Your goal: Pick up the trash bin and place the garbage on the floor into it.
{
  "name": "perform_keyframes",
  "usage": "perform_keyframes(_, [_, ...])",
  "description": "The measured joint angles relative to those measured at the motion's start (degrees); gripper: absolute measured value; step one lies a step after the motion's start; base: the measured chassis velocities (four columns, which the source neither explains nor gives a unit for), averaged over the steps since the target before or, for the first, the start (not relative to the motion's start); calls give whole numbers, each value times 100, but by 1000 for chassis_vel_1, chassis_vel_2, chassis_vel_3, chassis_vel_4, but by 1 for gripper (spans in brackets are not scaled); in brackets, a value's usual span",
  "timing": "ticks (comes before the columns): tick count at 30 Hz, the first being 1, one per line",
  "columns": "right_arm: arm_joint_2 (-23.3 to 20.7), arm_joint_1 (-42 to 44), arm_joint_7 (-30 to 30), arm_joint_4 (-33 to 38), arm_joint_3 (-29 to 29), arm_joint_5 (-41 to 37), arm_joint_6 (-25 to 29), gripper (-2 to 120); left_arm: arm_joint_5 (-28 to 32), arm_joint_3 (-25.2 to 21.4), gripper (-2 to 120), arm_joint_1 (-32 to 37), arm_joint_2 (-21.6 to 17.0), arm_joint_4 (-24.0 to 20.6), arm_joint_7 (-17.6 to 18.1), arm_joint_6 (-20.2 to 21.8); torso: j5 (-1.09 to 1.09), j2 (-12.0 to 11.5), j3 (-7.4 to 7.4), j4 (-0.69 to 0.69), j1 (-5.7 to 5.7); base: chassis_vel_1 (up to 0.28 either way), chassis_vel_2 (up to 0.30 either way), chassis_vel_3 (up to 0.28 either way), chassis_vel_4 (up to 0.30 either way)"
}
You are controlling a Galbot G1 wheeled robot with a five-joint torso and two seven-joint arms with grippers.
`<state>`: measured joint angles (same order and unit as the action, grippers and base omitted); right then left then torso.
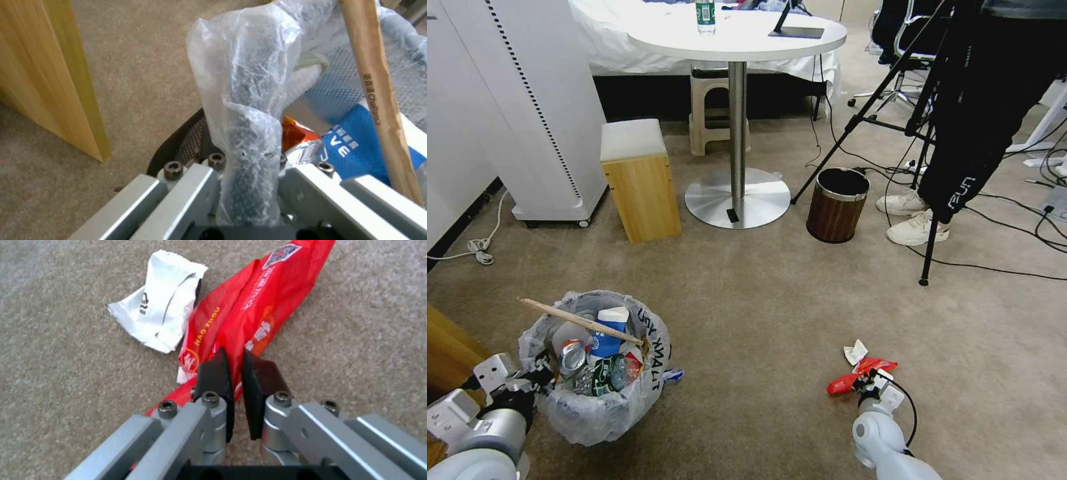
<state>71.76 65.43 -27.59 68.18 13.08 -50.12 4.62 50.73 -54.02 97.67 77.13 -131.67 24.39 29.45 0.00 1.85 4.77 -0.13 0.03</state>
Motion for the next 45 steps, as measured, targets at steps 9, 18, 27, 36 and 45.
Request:
perform_keyframes(9, [-123, 161, 166, 292, 9, -78, 97, 0, -23, 4, 1, -19, 17, 103, -2, -40, 2, 0, 0, 0, 0, 0, 0, 0, 0])
perform_keyframes(18, [-672, 520, 266, 1268, 56, -298, 96, 0, -75, 66, 1, -104, 47, 242, -4, -43, -1, 0, 0, 0, 0, 0, 0, 0, 0])
perform_keyframes(27, [-1095, 663, 268, 1876, 42, -301, 130, 0, -147, 113, 1, -152, 88, 354, -11, -68, 1, 0, 0, 0, 0, 0, 0, 0, 0])
perform_keyframes(36, [-1461, 231, 523, 2505, -186, -567, 365, 0, -159, 120, 1, -166, 77, 327, -12, -57, 0, 0, 0, 0, 0, 0, 0, 0, 0])
perform_keyframes(45, [-1346, -491, 1409, 2814, -646, -942, 1196, 0, -216, 170, 1, -135, 149, 255, -6, -33, 0, 0, 1, 0, 0, 0, 0, 0, 0])
